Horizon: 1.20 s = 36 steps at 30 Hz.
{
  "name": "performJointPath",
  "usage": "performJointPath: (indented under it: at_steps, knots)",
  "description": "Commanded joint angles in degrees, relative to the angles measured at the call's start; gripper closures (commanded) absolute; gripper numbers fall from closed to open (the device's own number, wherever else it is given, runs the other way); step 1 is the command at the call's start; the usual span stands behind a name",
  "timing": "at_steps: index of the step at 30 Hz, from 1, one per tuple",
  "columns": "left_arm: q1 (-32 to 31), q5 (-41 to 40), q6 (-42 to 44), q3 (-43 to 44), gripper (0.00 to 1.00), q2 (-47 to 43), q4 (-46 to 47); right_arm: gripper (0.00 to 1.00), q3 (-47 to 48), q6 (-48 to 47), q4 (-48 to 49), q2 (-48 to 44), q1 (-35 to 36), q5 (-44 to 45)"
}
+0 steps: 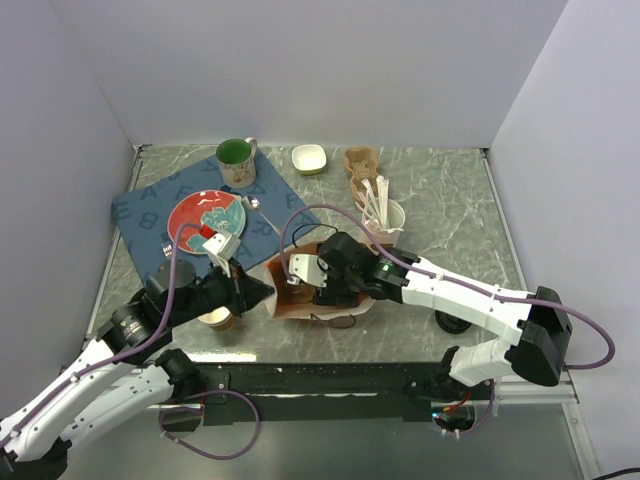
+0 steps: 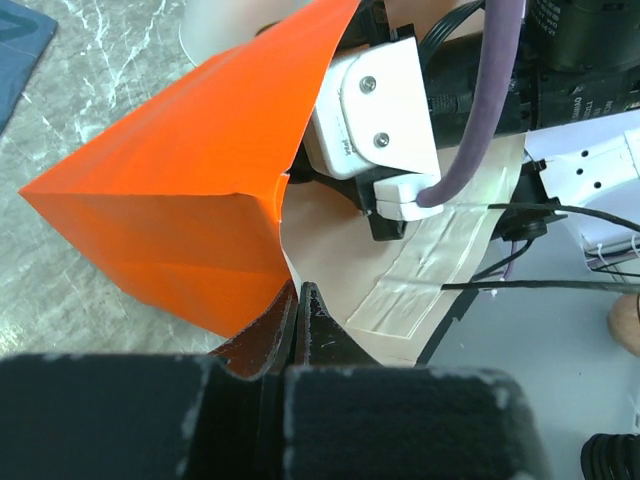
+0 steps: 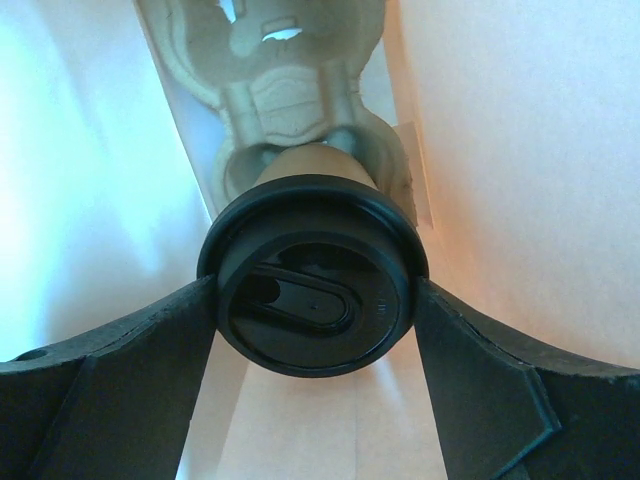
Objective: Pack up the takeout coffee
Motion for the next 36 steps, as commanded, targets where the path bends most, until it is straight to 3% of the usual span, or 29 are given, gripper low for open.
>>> performJointPath:
  at_steps: [1,21,36]
  knots:
    - [-0.1,1.1,-1.4,3.5,0.99,0.1,-1.4,0.14,3.9,1.1,-5.6,-2.5,-0.5,-3.6]
    - [-0.2,0.4,-2.6,6.7,0.99,2.3,-4.1,0.10,10.9,3.1,-15.7,-1.4,-0.7,-9.5]
    - [-0.2,-0.8,-5.0,7.7,0.96,3.2,-6.7,0.14,12.4,5.2,-15.0,0.2,-0.6,-10.1]
